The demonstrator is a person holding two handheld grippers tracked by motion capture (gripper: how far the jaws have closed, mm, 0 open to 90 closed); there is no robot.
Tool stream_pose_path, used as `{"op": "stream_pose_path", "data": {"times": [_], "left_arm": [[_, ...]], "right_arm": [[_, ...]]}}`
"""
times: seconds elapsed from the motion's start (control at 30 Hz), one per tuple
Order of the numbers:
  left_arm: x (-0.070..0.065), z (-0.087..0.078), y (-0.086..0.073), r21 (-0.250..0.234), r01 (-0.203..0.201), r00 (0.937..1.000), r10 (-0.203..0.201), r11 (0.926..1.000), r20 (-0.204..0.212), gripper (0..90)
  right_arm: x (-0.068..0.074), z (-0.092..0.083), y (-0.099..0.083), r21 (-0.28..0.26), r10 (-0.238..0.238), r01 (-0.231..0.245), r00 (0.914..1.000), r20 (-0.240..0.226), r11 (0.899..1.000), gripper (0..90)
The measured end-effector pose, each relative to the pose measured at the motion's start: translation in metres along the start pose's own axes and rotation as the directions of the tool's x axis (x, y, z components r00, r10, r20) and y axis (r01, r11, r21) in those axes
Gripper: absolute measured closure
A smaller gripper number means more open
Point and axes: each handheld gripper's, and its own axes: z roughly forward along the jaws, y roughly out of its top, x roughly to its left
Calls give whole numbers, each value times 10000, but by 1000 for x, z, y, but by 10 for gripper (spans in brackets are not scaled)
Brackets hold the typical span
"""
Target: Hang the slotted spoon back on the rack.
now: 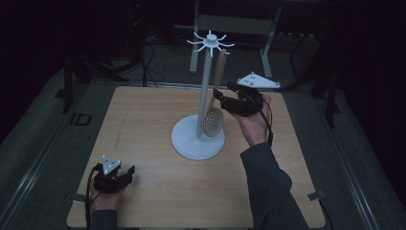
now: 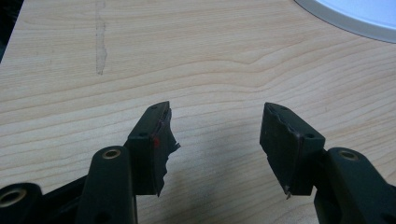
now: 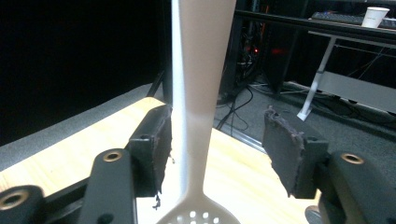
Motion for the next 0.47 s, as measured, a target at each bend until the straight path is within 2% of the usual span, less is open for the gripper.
{"op": "stream_pose_path", "data": {"times": [0.23,0.47], "left_arm": [[-1,1,0,46,-50,10000,50,10000,10,438],[-2,2,1,37,-51,10000,51,10000,22,438]], "right_arm": [[1,-2,-12,461,-50,46,9999,91,9989,389],[-3,-10,-39,1146,-36,13,9998,199,9934,381]]}}
